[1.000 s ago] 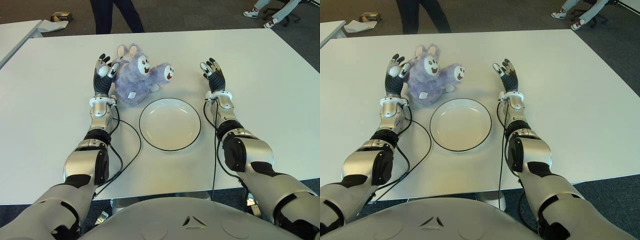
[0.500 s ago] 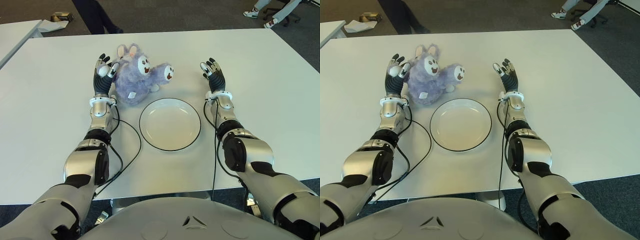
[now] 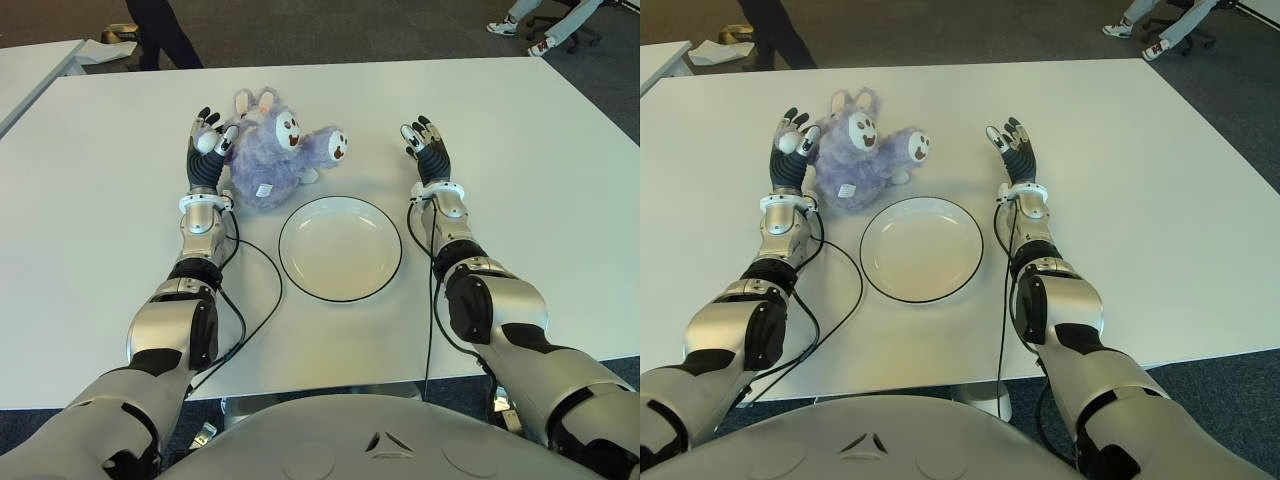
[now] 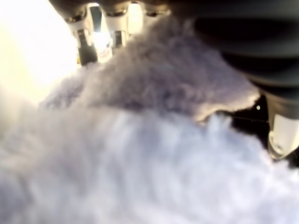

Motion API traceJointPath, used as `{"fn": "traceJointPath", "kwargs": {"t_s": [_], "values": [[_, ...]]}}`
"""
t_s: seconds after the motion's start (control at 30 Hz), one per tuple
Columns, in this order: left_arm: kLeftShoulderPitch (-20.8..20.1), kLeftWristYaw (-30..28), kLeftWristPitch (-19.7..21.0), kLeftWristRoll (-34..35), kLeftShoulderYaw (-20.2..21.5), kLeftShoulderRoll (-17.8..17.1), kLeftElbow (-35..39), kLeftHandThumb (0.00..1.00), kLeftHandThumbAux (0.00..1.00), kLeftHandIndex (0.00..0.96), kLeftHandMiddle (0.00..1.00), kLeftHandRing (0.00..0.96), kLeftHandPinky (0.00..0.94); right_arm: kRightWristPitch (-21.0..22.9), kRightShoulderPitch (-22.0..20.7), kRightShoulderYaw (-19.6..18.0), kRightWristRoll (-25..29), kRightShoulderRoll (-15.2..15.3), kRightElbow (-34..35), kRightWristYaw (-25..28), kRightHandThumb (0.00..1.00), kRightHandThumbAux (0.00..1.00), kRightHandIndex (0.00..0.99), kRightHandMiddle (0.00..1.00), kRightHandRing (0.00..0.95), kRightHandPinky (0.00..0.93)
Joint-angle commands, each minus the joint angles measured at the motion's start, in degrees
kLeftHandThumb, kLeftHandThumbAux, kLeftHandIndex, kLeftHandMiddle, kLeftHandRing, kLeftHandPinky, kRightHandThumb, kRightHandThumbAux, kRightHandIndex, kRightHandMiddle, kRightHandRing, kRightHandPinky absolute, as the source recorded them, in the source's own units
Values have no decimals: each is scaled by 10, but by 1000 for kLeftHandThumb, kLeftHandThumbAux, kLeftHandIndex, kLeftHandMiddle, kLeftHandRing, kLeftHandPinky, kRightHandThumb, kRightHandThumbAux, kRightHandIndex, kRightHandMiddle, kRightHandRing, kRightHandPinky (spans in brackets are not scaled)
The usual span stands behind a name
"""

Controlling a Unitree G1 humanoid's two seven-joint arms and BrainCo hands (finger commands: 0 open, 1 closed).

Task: Put the doll into the plate.

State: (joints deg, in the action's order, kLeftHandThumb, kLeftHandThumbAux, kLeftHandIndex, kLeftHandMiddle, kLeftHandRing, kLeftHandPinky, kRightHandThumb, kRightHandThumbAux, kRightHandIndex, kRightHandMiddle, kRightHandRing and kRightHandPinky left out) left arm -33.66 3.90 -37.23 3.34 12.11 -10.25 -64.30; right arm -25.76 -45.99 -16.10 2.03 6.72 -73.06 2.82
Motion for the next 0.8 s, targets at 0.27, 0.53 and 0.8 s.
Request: {"fn": "traceJointPath", "kwargs": {"t_s": [0.27, 0.53, 0.8], "values": [[55, -2, 6, -10, -8, 15, -32, 0, 478, 0, 122, 130, 130, 25, 47, 5, -3, -10, -29, -2, 87, 551, 26, 56, 55, 74], [55, 1, 5, -8, -5, 18, -32, 0, 486, 0, 121, 127, 124, 24, 47, 5, -1, -9, -29, -3, 94, 561, 26, 55, 51, 65], [56, -1, 2, -7, -5, 20, -31, 0, 494, 0, 110, 115, 116, 24, 47, 5, -2, -9, -30, -5, 99, 564, 23, 55, 53, 71]]}}
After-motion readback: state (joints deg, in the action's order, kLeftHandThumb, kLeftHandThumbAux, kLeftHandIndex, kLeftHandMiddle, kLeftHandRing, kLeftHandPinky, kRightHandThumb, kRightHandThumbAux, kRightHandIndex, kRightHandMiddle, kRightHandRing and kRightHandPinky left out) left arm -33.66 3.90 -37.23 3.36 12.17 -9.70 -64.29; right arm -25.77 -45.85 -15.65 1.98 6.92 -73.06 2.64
